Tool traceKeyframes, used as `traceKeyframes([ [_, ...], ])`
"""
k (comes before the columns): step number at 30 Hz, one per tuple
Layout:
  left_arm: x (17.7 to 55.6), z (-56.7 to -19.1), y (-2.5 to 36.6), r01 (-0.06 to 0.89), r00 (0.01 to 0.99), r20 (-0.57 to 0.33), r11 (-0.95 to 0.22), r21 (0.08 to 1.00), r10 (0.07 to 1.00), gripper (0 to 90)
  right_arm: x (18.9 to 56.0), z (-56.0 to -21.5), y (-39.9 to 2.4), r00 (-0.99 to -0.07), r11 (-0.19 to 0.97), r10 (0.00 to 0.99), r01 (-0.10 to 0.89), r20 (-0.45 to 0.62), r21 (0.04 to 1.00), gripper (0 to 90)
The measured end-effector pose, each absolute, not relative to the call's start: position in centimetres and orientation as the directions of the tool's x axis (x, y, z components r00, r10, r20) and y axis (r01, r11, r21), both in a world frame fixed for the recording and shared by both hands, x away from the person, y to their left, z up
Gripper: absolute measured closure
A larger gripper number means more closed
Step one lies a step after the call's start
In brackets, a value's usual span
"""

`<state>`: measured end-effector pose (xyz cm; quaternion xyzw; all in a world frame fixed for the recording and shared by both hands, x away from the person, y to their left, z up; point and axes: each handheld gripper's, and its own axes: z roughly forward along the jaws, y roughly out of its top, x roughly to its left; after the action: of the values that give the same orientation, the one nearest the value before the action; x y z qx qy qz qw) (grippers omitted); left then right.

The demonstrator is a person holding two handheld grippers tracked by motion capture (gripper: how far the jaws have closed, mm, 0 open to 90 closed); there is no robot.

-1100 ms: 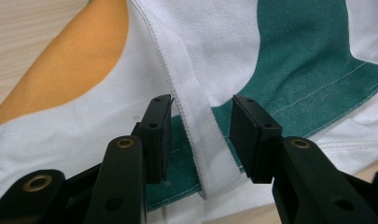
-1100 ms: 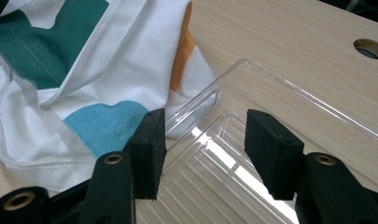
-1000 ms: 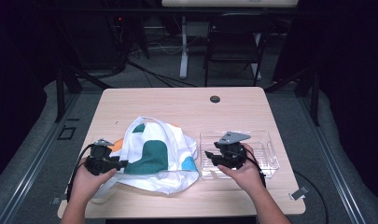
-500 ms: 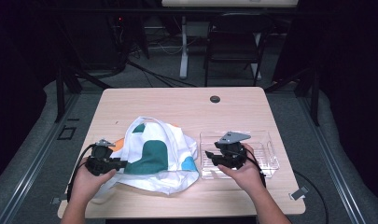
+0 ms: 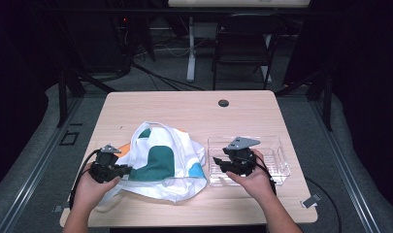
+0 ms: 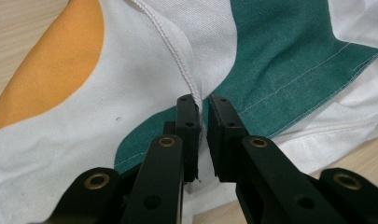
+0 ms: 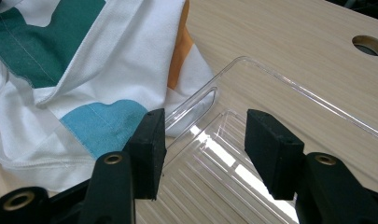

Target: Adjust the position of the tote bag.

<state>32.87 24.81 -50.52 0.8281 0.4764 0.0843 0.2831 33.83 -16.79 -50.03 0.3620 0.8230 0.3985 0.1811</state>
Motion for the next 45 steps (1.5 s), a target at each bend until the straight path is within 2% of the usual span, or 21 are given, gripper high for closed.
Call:
traceKeyframes([
  [14, 32.5, -49.6, 25.0, 0.724, 0.529, -0.118, -0.374, 0.580, 0.841, 87.5, 33.7, -49.9, -16.8, -0.680, 0.448, 0.732, 0.429, -0.045, 0.785, 51.2],
  [24, 32.4, -49.0, 25.1, 0.714, 0.526, -0.123, -0.359, 0.601, 0.841, 87.8, 33.8, -49.8, -17.1, -0.678, 0.435, 0.734, 0.444, -0.023, 0.783, 56.0],
  [45, 32.3, -47.8, 25.5, 0.692, 0.531, -0.119, -0.349, 0.632, 0.839, 88.4, 33.6, -49.9, -17.1, -0.675, 0.433, 0.737, 0.443, -0.025, 0.785, 55.8],
])
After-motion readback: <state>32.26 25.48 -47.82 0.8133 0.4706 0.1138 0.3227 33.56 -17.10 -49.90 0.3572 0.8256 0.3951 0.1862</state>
